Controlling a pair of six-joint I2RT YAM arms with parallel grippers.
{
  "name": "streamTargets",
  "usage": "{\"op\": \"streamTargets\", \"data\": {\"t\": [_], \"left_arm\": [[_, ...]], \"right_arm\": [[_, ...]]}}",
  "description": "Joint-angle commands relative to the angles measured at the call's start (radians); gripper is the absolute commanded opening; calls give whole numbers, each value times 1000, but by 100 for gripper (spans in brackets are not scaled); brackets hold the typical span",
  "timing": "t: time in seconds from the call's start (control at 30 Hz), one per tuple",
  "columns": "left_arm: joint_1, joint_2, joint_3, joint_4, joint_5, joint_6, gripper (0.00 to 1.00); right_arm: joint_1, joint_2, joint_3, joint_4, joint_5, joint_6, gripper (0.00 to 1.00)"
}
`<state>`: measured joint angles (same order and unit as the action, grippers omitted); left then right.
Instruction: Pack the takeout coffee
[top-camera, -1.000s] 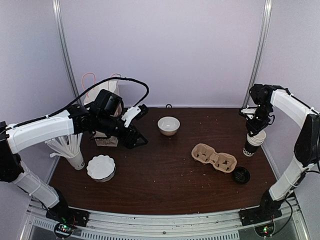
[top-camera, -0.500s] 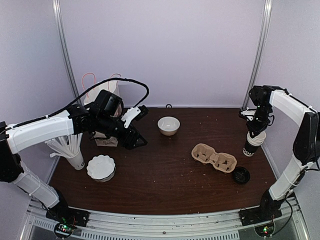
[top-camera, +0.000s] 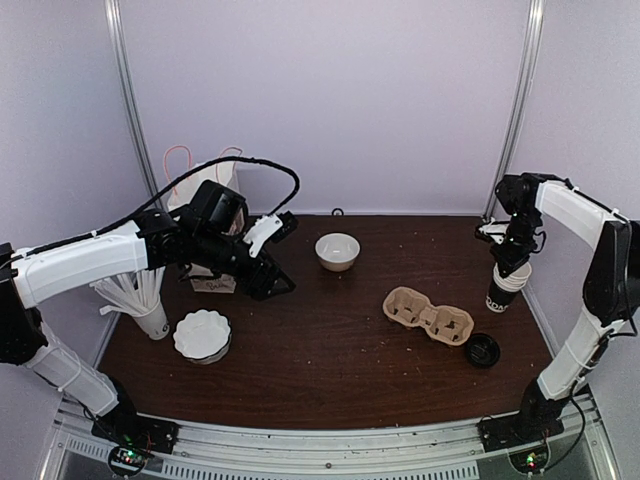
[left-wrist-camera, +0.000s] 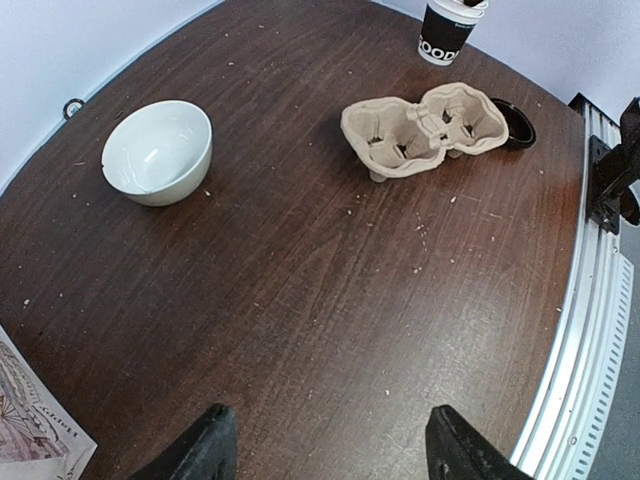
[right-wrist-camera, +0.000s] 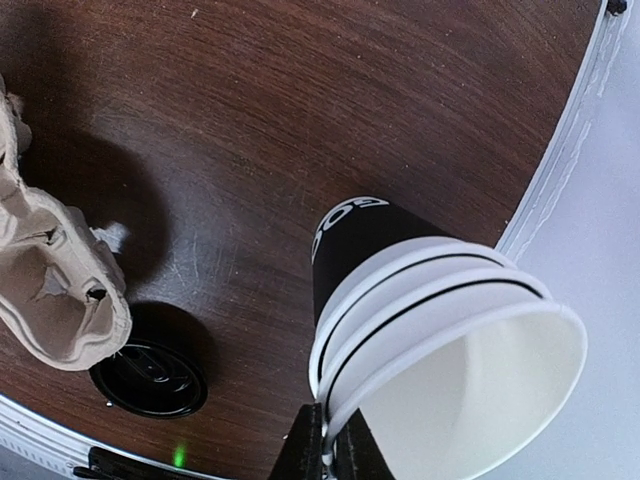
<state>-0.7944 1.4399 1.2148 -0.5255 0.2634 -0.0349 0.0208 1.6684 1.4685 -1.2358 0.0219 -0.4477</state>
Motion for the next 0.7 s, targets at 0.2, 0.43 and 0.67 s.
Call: {"op": "streamTargets", "data": {"t": [0.2, 0.43, 0.67], "left_arm": [[-9, -9, -8, 12, -9, 15, 68], [-11, -5, -1, 3, 3, 13, 68], [-18, -3, 1, -4, -3, 15, 68]], "right_arm": [[-35, -82, 77, -61, 37, -30, 0], [-39, -81, 52, -42, -6, -40, 0], [-101, -23, 149, -106, -95, -20, 0]]}}
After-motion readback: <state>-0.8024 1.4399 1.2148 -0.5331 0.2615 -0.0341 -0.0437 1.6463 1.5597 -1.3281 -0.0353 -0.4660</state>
